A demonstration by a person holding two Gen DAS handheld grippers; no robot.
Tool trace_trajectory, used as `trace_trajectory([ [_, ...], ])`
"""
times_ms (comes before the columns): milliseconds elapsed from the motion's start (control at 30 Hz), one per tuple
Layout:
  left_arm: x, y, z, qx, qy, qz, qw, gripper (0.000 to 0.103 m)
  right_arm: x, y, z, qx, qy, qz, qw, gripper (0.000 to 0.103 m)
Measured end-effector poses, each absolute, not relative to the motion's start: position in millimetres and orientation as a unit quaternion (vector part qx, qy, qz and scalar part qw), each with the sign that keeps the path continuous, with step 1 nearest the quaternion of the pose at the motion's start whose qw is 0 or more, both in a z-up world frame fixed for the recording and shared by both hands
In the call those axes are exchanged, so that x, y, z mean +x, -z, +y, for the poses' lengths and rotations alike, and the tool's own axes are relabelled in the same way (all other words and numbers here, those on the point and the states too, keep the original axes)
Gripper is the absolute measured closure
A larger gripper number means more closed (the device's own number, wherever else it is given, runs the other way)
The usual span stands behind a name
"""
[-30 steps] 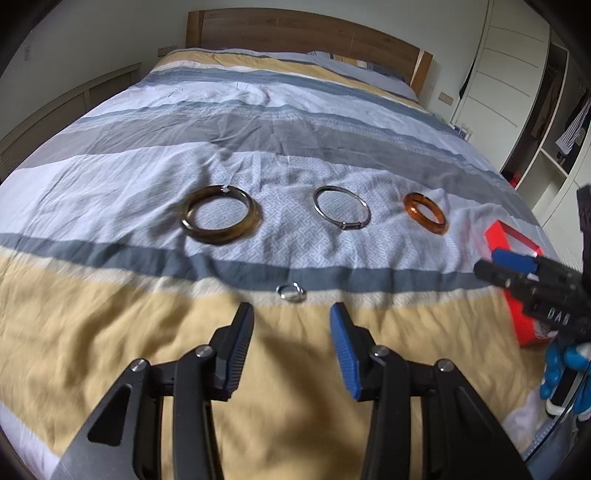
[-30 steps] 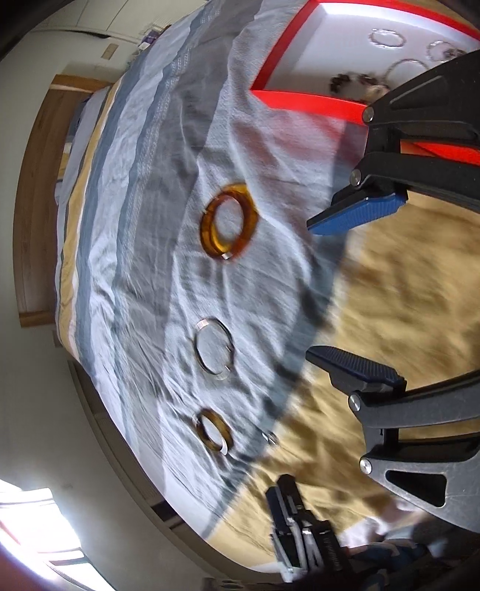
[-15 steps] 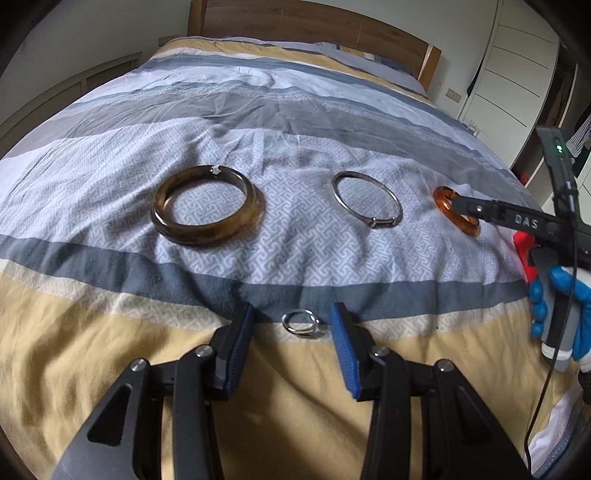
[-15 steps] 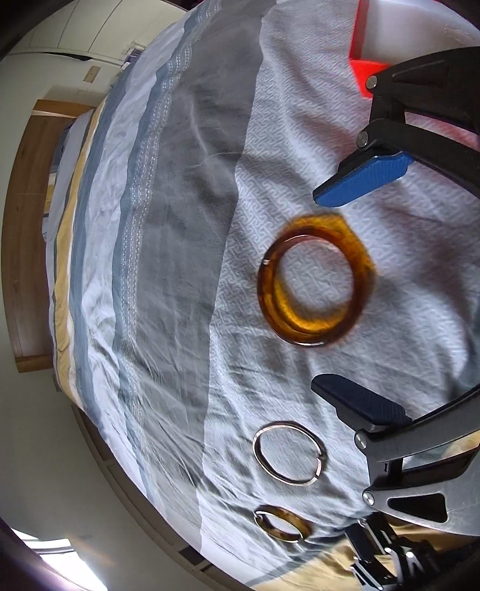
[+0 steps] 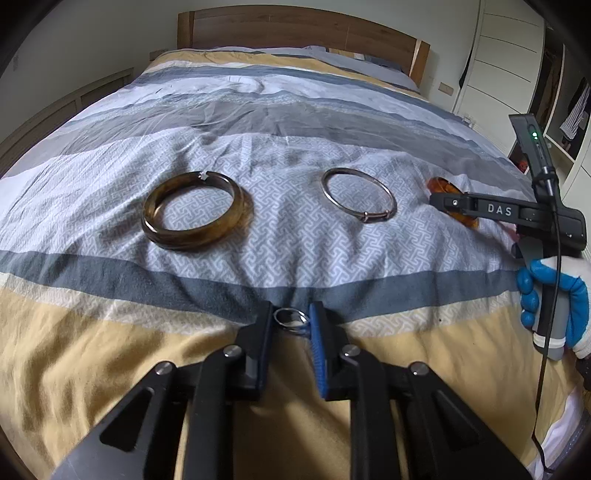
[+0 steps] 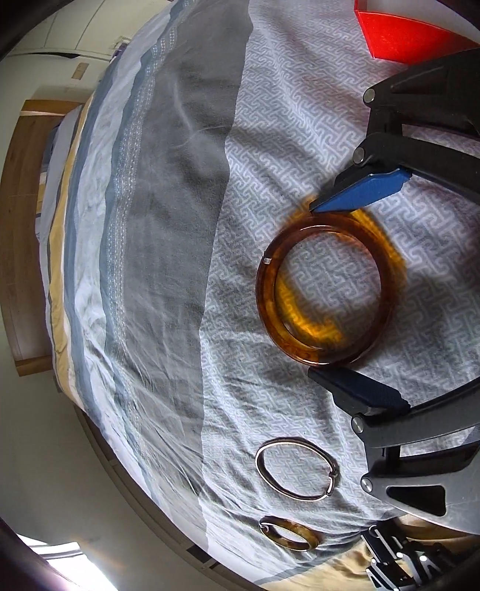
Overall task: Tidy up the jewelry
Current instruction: 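Grasp the small silver ring with the left tool while the right tool grasps the amber bangle, then drop the ring into the red box with the left tool while the right tool releases the bangle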
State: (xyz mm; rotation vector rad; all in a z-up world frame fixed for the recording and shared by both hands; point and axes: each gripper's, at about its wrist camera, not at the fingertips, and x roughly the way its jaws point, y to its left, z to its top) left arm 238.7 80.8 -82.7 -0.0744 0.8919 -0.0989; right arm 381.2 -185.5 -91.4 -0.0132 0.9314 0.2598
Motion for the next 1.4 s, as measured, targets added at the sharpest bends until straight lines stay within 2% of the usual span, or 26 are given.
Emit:
trace_trajectory([
  [400,214,51,78,-0.045,0.049,0.411,0.909,0.085,321,54,-186,0.015,-0.155,0.420,0.894,0.024],
  [633,195,22,44,-0.032,0.080,0.404,0.911,0.085,283,17,-206,0.029,-0.160,0.397,0.903,0.024],
  [933,202,-9,-61,-0.020,0.187,0.400,0.897,0.085,242,-8,-315,0.012,-0.098,0.389,0.916,0.024],
  [1133,222,-13,-147,0.004,0.259,0.404,0.878,0.085,238,16,-388,-0.019,-0.056,0.423,0.904,0.024],
  [1400,230,19,-240,0.046,0.321,0.435,0.840,0.085,256,55,-427,-0.064,-0.084,0.463,0.880,0.024],
])
